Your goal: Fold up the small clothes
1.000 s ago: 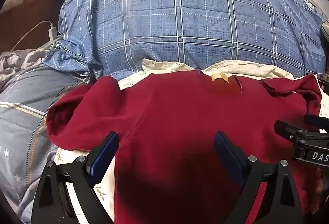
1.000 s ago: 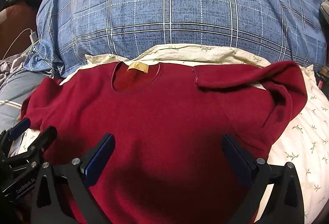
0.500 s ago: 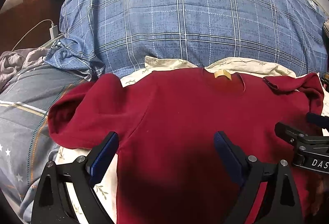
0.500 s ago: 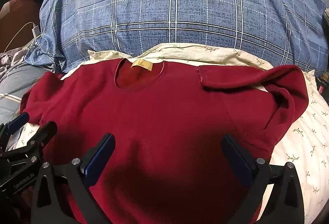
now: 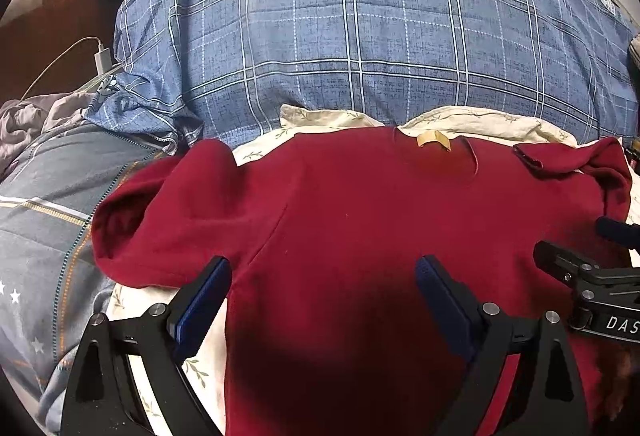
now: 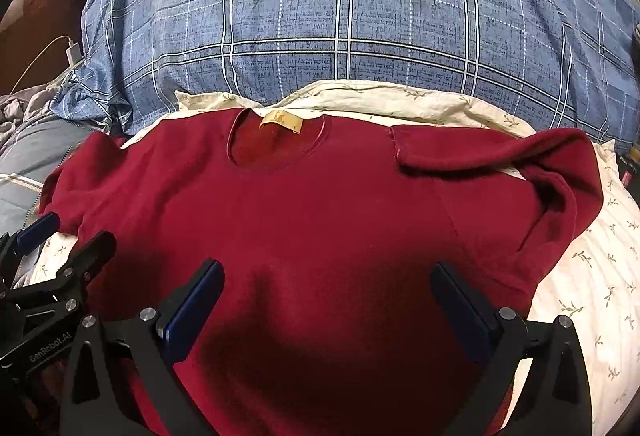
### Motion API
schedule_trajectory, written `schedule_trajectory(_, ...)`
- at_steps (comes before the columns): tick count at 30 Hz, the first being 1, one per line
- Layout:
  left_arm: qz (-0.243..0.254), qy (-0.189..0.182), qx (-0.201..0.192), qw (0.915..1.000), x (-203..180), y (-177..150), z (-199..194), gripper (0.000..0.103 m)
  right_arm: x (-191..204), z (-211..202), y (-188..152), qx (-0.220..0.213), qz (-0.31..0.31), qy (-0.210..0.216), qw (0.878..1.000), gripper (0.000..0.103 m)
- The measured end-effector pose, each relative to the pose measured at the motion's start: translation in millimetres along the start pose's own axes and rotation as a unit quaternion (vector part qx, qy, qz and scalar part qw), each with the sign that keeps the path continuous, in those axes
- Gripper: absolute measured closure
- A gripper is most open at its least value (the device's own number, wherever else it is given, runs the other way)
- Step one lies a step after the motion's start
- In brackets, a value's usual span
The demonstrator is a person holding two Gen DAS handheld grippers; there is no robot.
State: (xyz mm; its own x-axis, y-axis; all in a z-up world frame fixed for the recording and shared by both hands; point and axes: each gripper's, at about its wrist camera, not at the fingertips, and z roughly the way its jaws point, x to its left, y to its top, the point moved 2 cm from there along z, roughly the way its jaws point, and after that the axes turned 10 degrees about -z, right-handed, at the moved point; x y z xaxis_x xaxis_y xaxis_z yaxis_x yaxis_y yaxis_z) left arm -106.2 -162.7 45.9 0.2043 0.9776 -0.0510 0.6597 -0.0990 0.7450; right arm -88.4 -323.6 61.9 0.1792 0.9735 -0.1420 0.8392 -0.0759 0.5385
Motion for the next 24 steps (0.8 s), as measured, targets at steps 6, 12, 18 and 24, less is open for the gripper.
schedule_trajectory(6,0.000,-0.003,-0.002,1.0000,0.8,0.7,-1.1,0.009,1.7,0.6,-0.3,0.002,-0.004,0.000,1.000,0.000)
schedule_trajectory(12,-0.026,-0.018,-0.015,0.9994,15.8,8.9,-14.0,0.010,2.4,0.8,-1.1,0.004,-0.004,0.001,1.000,0.000)
schedule_trajectory(18,-0.097,0.010,-0.011,0.9952,64.5,24.7,-17.2,0.010,2.5,1.7,-0.9,0.006,-0.002,0.005,1.000,0.000)
schedule_trajectory(24,-0.158,0.052,-0.016,0.9860,120.1,52.4,-23.3,0.010,2.4,4.5,-2.8,0.014,0.001,0.013,1.000,0.000)
